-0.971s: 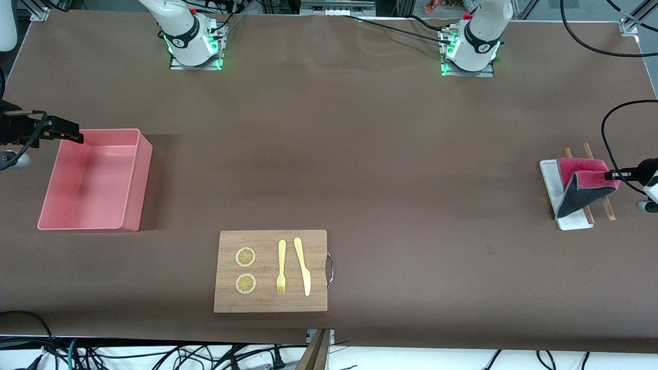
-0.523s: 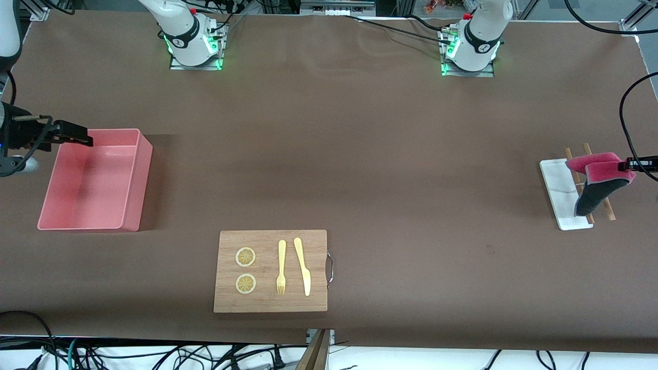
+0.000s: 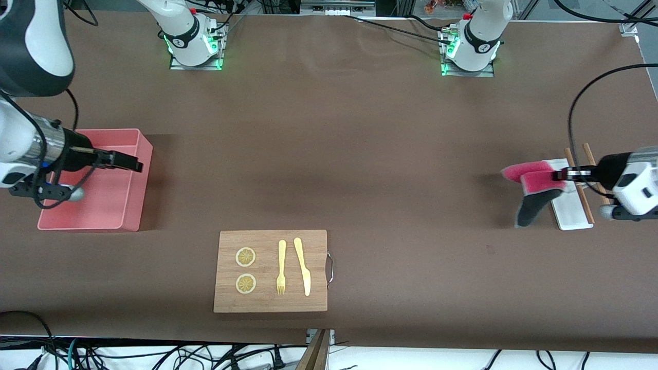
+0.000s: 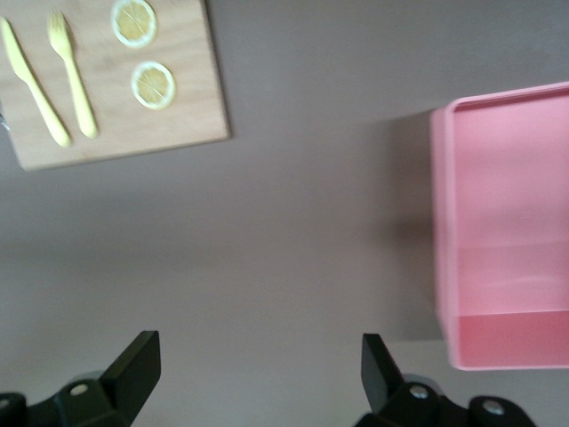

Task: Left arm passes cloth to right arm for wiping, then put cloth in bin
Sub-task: 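Lift the cloth with the left gripper while the right gripper approaches, then close the right gripper on the cloth held by the left gripper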

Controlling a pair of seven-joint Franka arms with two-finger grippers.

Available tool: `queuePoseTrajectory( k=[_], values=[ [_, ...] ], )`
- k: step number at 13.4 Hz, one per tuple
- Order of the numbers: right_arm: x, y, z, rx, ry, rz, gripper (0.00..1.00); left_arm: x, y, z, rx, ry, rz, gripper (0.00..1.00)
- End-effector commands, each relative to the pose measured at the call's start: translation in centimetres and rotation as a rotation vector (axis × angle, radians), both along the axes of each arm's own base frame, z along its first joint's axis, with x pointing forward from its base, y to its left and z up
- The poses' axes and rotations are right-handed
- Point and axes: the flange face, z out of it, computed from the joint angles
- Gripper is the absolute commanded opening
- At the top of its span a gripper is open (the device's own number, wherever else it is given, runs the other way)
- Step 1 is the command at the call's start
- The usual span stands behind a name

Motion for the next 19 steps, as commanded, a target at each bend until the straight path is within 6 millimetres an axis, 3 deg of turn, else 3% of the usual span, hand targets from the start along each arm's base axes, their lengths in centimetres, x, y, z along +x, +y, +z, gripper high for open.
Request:
queuePoseTrajectory(
  k=[1, 5, 9, 12, 15, 17, 19],
  values=[
    [0.9, 3.5, -0.7, 0.045, -0.01, -0.109, 1.0, 0.5, -9.7, -0.1, -0.051, 0.106, 0.139, 0.0],
    [1.6, 11.5, -3.0, 0.066, -0.022, -0.286, 1.0, 1.2, -24.4, -1.8, -0.143, 0.154, 0.319, 0.0],
    [2.4, 16.8, -5.7, 0.084, -0.053, -0.437, 1.0, -0.3, -36.7, -3.8, -0.264, 0.236, 0.488, 0.0],
    [2.9, 21.0, -8.7, 0.113, -0.078, -0.575, 1.0, -2.3, -44.8, -4.2, -0.338, 0.264, 0.596, 0.0],
    [3.2, 23.2, -10.7, 0.144, -0.092, -0.673, 1.0, -2.4, -49.5, -2.9, -0.398, 0.275, 0.716, 0.0],
    [3.2, 24.2, -11.6, 0.184, -0.066, -0.706, 1.0, -2.3, -51.3, -2.7, -0.46, 0.301, 0.771, 0.0],
    [3.1, 25.0, -11.8, 0.216, -0.048, -0.741, 1.0, -2.4, -51.9, -3.2, -0.477, 0.304, 0.79, 0.0]
  ],
)
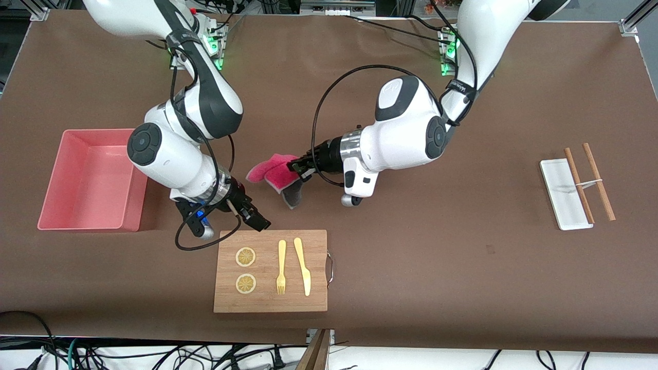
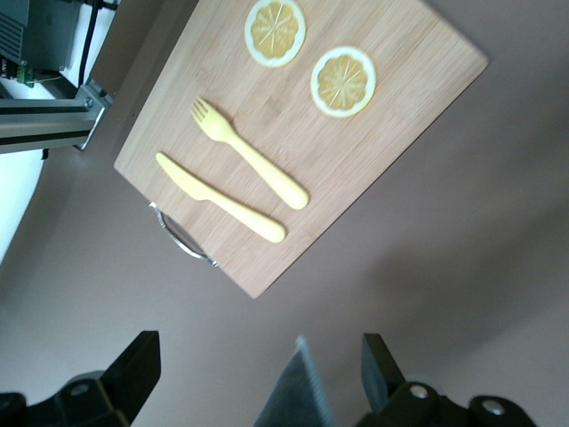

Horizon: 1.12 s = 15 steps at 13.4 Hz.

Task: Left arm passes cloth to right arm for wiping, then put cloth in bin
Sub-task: 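Close the right gripper on the cloth held by the left gripper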

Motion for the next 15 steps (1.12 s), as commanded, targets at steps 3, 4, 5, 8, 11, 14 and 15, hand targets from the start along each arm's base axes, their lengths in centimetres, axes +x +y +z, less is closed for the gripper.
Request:
queuePoseTrajectory(
  k=[3, 4, 5, 8, 11, 14, 15],
  values=[
    [-0.3, 1.1, 0.0, 0.039, 0.024, -0.054, 1.0, 0.8, -0.7, -0.5, -0.036, 0.021, 0.033, 0.0],
    [-0.4, 1.2, -0.6, 0.037, 0.036, -0.051, 1.0, 0.8, -0.7, -0.5, -0.036, 0.021, 0.033, 0.0],
    [-0.5, 1.4, -1.1, 0.034, 0.045, -0.047, 1.0, 0.9, -0.6, -0.5, -0.036, 0.021, 0.035, 0.0],
    [-1.4, 2.4, -3.0, 0.015, 0.098, -0.023, 1.0, 0.9, -0.6, -0.5, -0.037, 0.022, 0.035, 0.0],
    [-1.9, 2.6, -3.6, 0.016, 0.153, -0.04, 1.0, 1.0, -0.5, -0.5, -0.041, 0.026, 0.04, 0.0],
    [-1.4, 1.9, -3.6, 0.035, 0.154, -0.038, 1.0, 1.1, -0.4, -0.5, -0.041, 0.026, 0.042, 0.0],
    [-1.2, 1.4, -3.1, 0.032, 0.144, -0.022, 1.0, 1.1, -0.4, -0.5, -0.042, 0.027, 0.042, 0.0]
  ],
)
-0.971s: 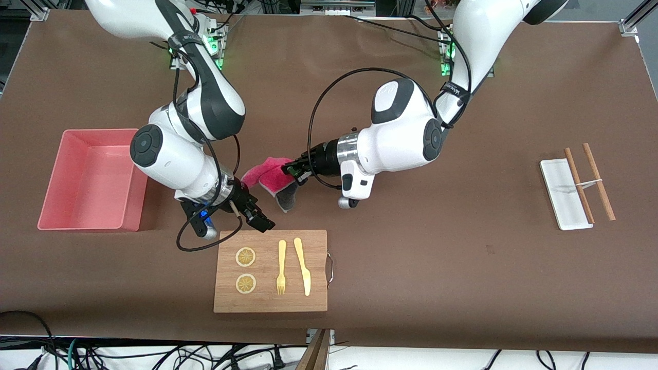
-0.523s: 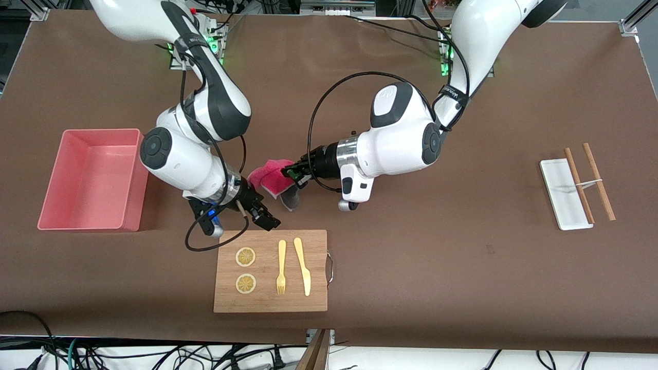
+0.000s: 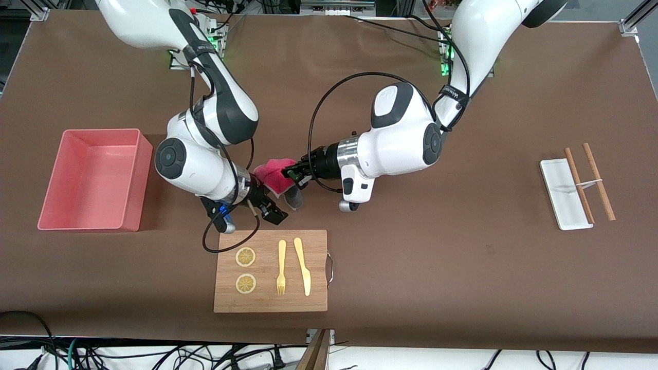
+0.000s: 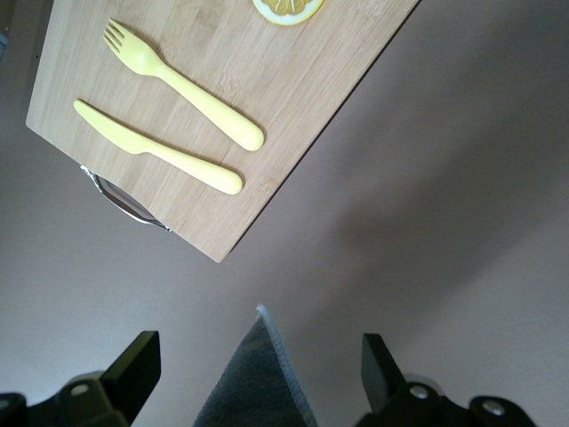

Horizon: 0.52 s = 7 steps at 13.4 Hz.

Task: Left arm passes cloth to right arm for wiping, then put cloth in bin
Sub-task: 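Close the right gripper on the cloth held by the left gripper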

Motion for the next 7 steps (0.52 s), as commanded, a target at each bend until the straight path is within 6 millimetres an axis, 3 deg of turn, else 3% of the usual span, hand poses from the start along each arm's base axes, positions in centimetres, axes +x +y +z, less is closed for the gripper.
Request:
queuePoseTrajectory(
  k=[1, 4, 7],
  values=[
    [0.8, -2.2, 1.3, 0.01, -0.001, 0.018, 1.0, 0.5, -0.3, 0.5, -0.034, 0.011, 0.019, 0.0],
    [1.8, -5.7, 3.3, 0.008, 0.015, 0.055, 1.0, 0.6, -0.2, 0.4, -0.034, 0.013, 0.021, 0.0],
    [1.5, -6.9, 4.4, 0.006, 0.042, 0.07, 1.0, 0.7, -0.1, 0.4, -0.034, 0.013, 0.022, 0.0]
  ],
)
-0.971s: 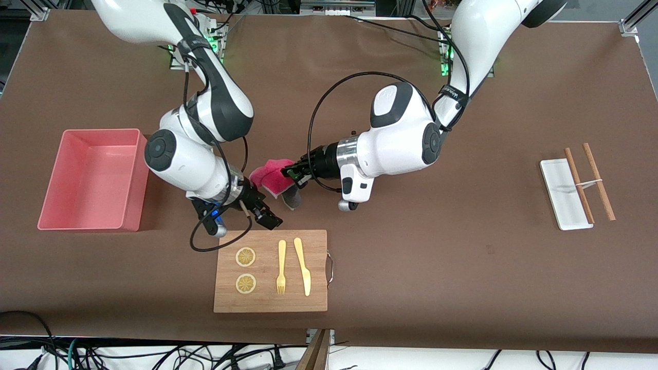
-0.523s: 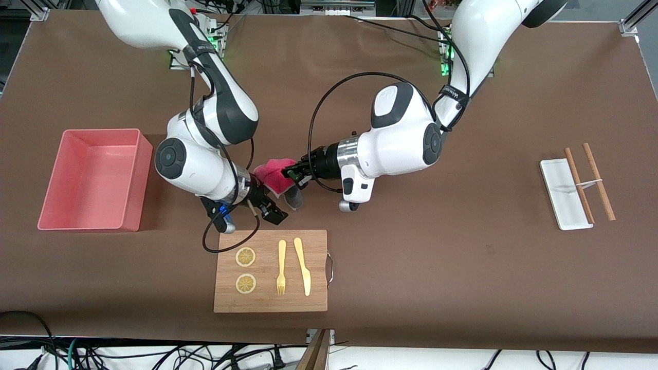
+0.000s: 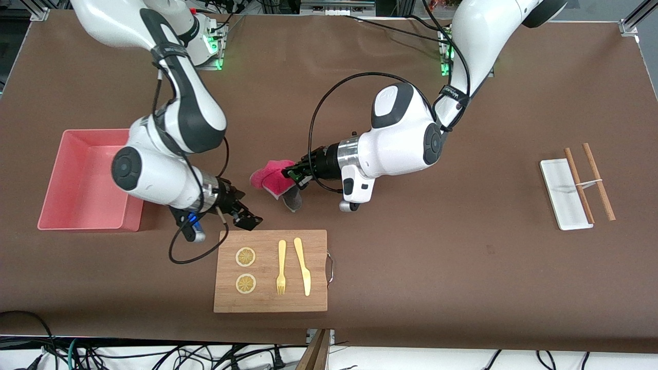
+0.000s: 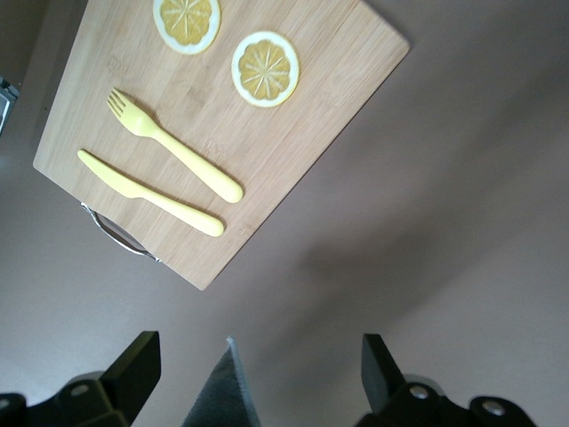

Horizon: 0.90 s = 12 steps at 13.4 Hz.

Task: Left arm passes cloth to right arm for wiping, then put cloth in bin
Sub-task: 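Close the right gripper on the cloth held by the left gripper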

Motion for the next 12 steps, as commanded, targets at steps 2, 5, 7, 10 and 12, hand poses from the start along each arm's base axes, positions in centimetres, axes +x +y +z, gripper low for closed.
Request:
queuePoseTrajectory(
  k=[2, 5, 7, 10, 12],
  values=[
    [-2.2, 1.4, 1.0, 0.007, 0.094, 0.039, 1.0, 0.6, -0.2, 0.4, -0.035, 0.011, 0.019, 0.0],
    [-3.8, 3.4, -0.6, -0.014, 0.158, 0.018, 1.0, 0.7, -0.1, 0.4, -0.035, 0.011, 0.021, 0.0],
    [-4.4, 3.5, -1.4, -0.025, 0.195, 0.032, 1.0, 0.7, -0.1, 0.4, -0.035, 0.011, 0.021, 0.0],
    [-4.5, 2.3, -1.3, -0.032, 0.242, 0.057, 0.28, 0.8, 0.0, 0.4, -0.035, 0.011, 0.022, 0.0],
    [-4.3, 1.0, -1.3, -0.03, 0.274, 0.049, 0.0, 0.7, 0.0, 0.3, -0.034, 0.012, 0.022, 0.0]
  ],
)
